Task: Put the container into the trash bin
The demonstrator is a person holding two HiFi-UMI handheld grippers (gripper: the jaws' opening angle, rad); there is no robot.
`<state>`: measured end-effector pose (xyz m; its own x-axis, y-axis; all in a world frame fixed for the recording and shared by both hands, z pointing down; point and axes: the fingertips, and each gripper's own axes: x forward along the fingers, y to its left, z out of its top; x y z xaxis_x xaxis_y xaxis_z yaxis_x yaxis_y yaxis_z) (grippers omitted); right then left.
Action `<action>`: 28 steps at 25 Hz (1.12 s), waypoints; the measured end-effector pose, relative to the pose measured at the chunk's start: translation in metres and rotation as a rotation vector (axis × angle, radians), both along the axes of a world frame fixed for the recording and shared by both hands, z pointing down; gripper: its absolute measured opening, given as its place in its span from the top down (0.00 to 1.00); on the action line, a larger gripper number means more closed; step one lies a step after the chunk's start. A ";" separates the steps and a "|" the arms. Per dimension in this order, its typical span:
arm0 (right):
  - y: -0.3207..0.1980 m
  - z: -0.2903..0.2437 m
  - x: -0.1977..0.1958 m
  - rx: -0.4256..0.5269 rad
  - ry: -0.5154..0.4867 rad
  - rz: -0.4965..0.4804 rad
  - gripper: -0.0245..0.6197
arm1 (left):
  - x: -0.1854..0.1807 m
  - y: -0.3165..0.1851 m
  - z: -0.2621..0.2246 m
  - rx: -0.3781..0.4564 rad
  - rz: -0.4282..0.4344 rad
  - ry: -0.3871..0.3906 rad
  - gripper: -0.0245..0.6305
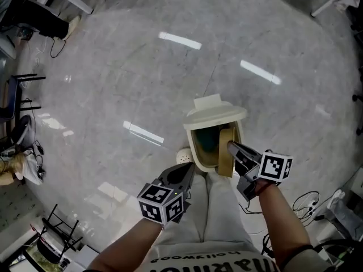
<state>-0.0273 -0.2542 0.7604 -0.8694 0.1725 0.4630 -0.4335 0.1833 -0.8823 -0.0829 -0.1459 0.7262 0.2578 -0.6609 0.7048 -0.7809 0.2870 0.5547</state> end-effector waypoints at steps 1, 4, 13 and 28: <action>0.002 0.010 0.000 -0.002 0.019 -0.002 0.93 | 0.001 0.000 0.007 -0.003 0.018 -0.002 0.96; 0.006 0.033 -0.005 0.012 0.045 -0.019 0.93 | 0.002 0.003 0.026 -0.019 0.079 -0.011 0.96; 0.010 0.090 -0.016 0.060 0.121 -0.061 0.93 | -0.014 -0.006 0.074 -0.081 0.051 0.029 0.96; 0.020 0.173 -0.024 0.052 0.351 -0.128 0.93 | -0.015 0.004 0.107 -0.111 0.020 0.098 0.96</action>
